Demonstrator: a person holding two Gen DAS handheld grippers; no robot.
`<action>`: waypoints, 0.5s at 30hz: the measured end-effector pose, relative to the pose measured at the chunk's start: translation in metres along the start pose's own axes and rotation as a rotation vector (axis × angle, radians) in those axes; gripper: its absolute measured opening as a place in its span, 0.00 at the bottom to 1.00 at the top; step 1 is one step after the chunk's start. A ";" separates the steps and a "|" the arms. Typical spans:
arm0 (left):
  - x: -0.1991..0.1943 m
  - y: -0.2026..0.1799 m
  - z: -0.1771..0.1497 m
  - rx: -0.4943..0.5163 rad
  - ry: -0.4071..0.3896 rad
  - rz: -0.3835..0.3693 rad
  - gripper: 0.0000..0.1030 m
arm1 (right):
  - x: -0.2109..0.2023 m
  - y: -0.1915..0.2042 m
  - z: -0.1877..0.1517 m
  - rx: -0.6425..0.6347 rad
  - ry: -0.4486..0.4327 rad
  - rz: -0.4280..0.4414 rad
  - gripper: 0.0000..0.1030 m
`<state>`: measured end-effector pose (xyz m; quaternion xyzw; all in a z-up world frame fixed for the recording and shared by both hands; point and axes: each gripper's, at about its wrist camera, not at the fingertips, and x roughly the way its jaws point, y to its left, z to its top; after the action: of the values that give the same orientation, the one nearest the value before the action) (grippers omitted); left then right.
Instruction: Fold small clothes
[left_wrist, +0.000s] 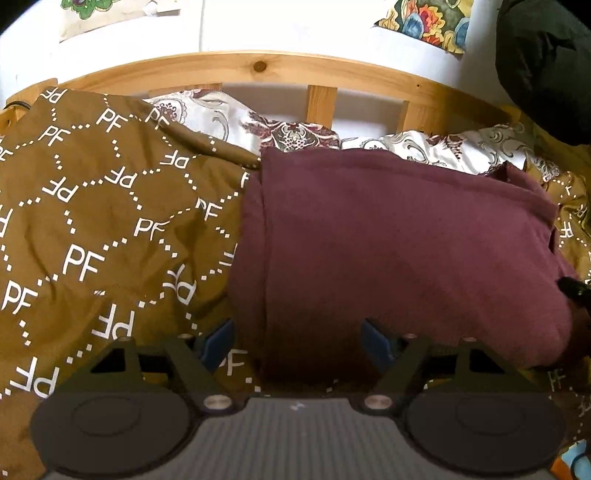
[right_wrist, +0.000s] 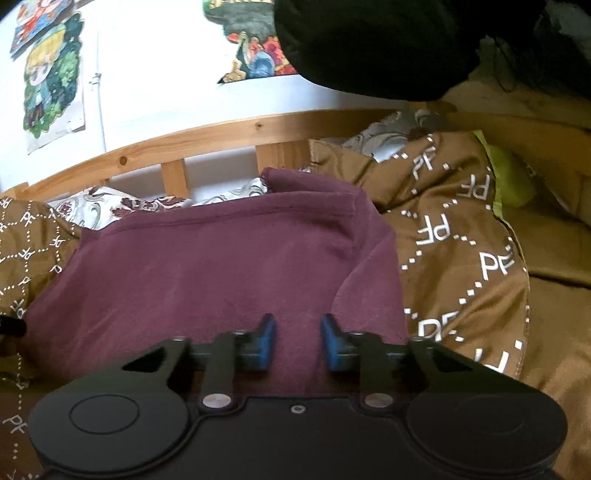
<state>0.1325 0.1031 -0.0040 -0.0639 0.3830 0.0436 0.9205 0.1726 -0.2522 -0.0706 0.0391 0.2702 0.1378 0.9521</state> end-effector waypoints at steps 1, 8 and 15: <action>0.001 0.000 0.000 0.000 0.002 0.000 0.76 | -0.002 -0.001 0.000 0.000 -0.003 -0.006 0.06; -0.002 0.001 0.001 0.023 -0.009 0.026 0.78 | -0.018 0.008 -0.004 -0.035 0.035 -0.070 0.02; 0.002 0.009 0.003 -0.028 -0.003 0.030 0.83 | -0.009 0.003 -0.008 -0.015 0.058 -0.062 0.03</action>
<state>0.1349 0.1125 -0.0042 -0.0709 0.3821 0.0630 0.9192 0.1607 -0.2514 -0.0726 0.0195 0.2975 0.1116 0.9480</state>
